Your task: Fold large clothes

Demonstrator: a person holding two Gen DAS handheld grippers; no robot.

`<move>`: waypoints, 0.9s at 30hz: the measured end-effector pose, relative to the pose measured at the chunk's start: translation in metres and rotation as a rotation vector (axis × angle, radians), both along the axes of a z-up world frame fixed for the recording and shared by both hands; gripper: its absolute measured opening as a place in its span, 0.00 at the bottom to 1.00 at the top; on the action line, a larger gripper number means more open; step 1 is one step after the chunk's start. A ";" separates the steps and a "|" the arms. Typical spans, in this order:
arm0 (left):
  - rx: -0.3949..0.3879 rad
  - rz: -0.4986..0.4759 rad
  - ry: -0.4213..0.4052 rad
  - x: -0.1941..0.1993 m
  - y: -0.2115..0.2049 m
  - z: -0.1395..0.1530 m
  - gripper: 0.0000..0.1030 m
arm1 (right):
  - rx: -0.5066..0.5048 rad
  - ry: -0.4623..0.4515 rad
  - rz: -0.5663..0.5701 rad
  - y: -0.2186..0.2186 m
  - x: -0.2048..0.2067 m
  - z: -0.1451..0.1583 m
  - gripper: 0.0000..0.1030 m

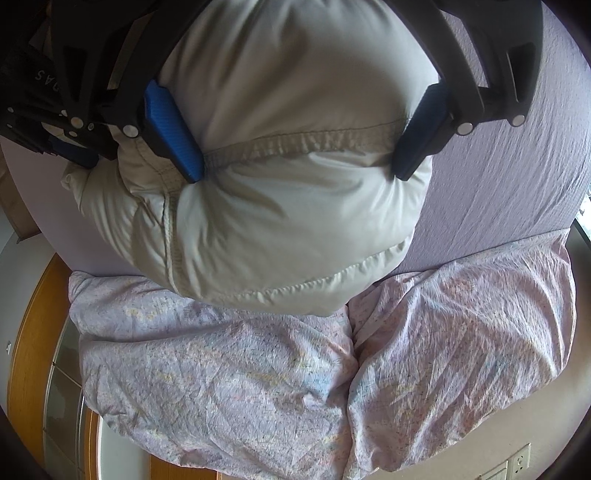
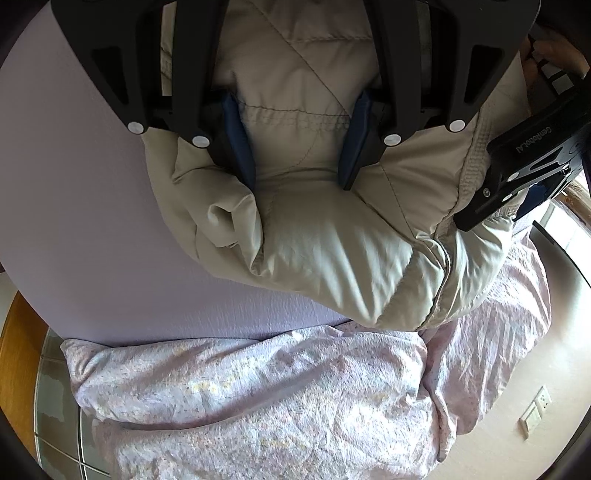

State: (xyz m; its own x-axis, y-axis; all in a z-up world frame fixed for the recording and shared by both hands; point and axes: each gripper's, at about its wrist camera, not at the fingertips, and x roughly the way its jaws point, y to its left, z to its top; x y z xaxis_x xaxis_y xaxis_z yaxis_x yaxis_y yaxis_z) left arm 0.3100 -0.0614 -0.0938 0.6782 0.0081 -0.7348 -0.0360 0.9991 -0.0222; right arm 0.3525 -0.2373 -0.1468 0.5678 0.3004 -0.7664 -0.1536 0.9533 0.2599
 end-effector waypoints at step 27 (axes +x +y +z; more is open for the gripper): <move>0.014 0.005 -0.024 -0.001 -0.003 -0.002 0.98 | -0.012 -0.030 -0.093 -0.023 0.009 0.015 0.46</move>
State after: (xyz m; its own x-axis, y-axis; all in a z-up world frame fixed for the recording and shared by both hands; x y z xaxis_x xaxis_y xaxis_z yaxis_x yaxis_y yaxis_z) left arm 0.3086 -0.0649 -0.0955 0.6954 0.0220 -0.7183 -0.0410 0.9991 -0.0091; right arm 0.3615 -0.2602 -0.1316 0.6158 0.2364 -0.7516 -0.0723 0.9669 0.2448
